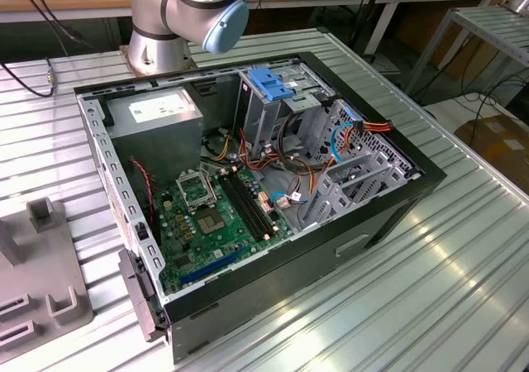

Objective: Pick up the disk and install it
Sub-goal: 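Pick up the disk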

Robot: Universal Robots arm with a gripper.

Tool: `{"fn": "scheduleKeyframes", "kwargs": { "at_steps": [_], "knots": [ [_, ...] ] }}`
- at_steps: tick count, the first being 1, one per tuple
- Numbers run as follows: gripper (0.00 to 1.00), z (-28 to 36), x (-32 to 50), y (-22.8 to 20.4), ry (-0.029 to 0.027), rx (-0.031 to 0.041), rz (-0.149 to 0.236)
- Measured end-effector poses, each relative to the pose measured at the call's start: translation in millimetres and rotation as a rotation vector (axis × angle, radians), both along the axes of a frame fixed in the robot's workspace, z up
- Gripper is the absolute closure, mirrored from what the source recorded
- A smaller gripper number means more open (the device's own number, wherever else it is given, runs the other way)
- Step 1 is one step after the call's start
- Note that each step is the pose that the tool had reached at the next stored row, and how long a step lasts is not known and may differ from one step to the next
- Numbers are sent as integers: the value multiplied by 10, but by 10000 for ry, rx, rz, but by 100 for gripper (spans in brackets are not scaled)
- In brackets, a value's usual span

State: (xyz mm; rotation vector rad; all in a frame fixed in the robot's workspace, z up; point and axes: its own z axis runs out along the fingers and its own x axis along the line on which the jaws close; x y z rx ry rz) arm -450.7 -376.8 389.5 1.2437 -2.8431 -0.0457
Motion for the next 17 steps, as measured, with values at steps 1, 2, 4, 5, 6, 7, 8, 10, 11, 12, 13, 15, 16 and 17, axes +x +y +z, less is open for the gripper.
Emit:
{"fn": "scheduleKeyframes", "kwargs": {
  "at_steps": [1,2,4,5,6,7,8,10,11,12,13,15,16,17],
  "knots": [
    [90,-1,0,0,0,0,192],
    [90,-3,0,0,1,0,529],
    [90,-8,0,0,0,0,1003],
    [90,-9,0,0,0,-1,1183],
    [90,-10,0,0,-2,-1,1358],
    [90,-12,0,0,-4,-1,1537],
    [90,-15,0,0,-7,0,1751],
    [90,-17,0,0,-7,0,2127],
    [90,-18,0,0,-7,-1,2311],
    [90,-19,0,0,-8,0,2492],
    [90,-20,0,0,-8,0,2682],
    [90,-22,0,0,-9,0,3118],
    [90,-25,0,0,-10,0,3407],
    [90,-30,0,0,-9,-1,3782]
  ]
}}
